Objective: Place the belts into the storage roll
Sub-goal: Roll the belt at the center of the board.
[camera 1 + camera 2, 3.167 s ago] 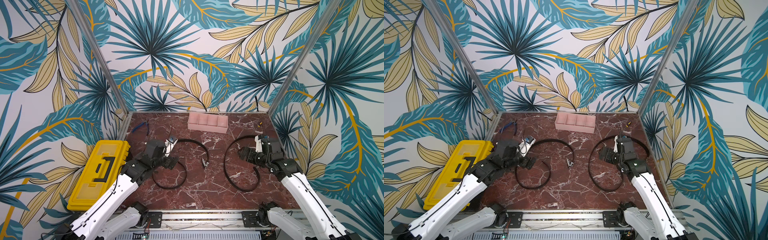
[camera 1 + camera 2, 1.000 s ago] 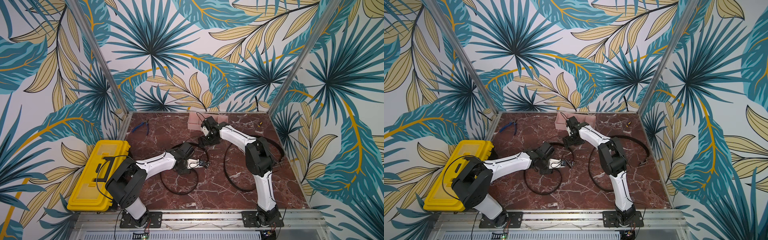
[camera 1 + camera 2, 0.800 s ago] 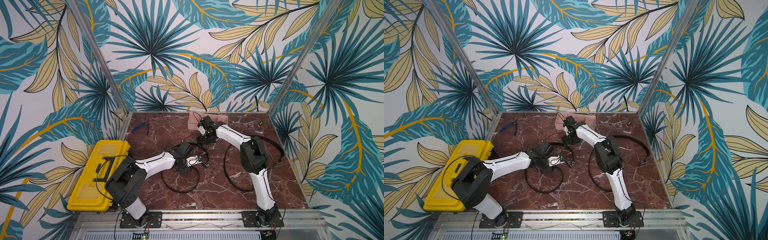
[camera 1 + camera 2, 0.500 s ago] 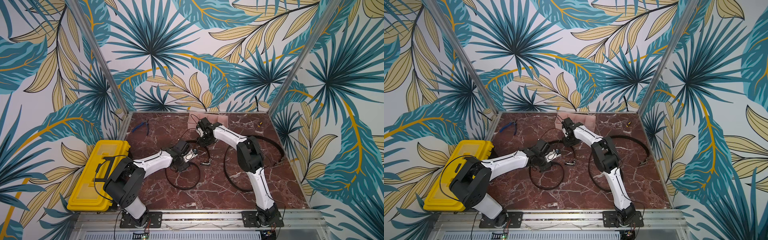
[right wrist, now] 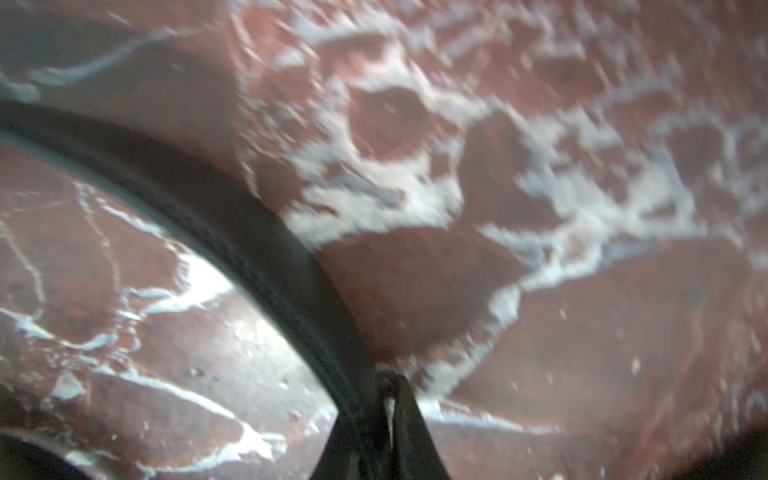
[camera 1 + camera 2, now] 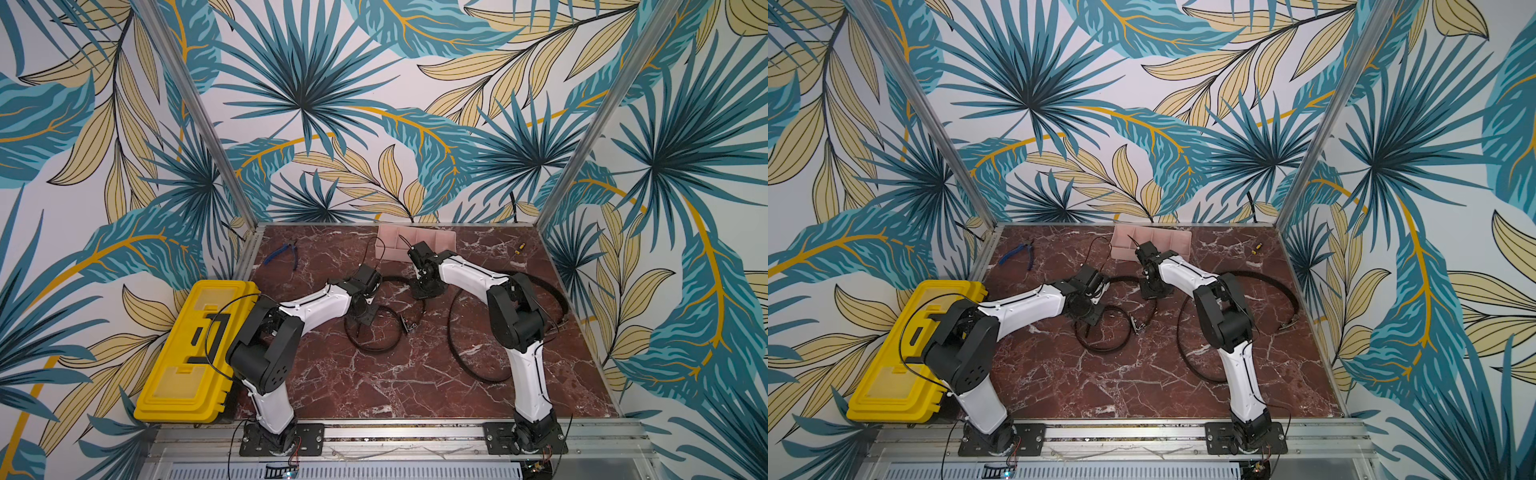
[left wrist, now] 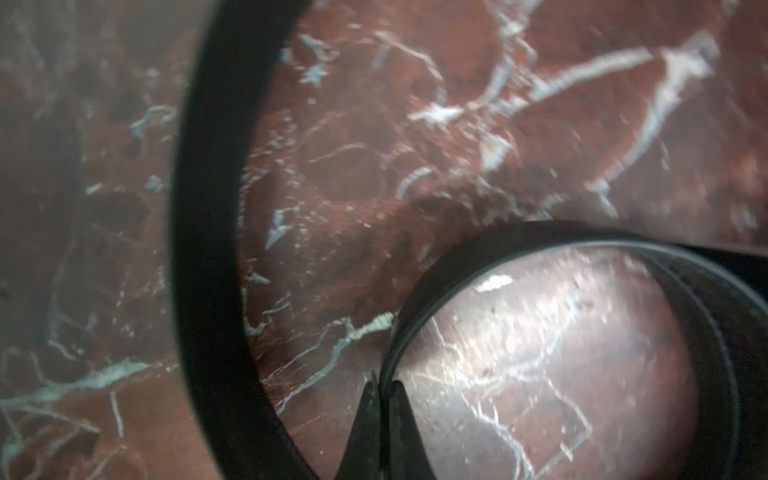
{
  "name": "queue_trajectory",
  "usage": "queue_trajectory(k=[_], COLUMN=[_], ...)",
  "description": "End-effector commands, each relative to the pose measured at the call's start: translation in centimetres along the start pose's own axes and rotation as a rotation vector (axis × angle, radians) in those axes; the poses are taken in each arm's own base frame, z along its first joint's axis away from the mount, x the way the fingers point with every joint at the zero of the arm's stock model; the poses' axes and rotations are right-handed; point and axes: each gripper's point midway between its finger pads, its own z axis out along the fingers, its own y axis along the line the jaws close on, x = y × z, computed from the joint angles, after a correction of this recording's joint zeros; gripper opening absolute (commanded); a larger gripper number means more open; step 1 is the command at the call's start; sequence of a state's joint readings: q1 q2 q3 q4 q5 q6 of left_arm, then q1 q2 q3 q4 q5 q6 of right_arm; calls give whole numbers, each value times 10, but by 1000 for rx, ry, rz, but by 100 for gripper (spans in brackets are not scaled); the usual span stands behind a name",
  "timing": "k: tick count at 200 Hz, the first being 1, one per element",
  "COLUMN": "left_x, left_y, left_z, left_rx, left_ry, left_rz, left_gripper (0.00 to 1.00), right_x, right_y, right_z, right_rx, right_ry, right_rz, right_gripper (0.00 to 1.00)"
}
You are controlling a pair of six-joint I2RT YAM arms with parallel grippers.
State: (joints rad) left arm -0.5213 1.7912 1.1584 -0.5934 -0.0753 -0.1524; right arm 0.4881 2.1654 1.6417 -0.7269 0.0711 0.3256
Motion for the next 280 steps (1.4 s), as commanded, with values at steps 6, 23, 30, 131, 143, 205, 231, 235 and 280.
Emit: queue_trajectory(k=[6,23,30,131,143,205,231,235,280], left_x=[10,7,5,-8,-3,33,35,34,25], left_y=[19,27,31,48,50,63,53,50,15], left_z=[13,17,19,27,24,13,17,18,22], left_rx=[-54,-64,-72,-59,-76,-188,-207,-214,-273], left_ry=[97,116,119,175,183,237,258,259,309], left_rz=[-272,-380,-410,-794,-803,-892,-1010,-1021,-1153], left_gripper=[0,0,0,0,0,0,0,0,0], right_x=[36,50,56,139,143,128,138,140,166], right_y=[-12,-18,-21,-38,-52,-59,-36,-33,5], right_z=[4,0,-1,-27,-27,-23,-22,-22,-23], right_rx=[30,44,51,29,65,6,-65,-73,-159], right_ry=[85,104,111,185,171,122,113,110,117], right_rz=[108,119,121,252,296,432,493,500,559], right_gripper=[15,15,15,15,13,13,12,12,12])
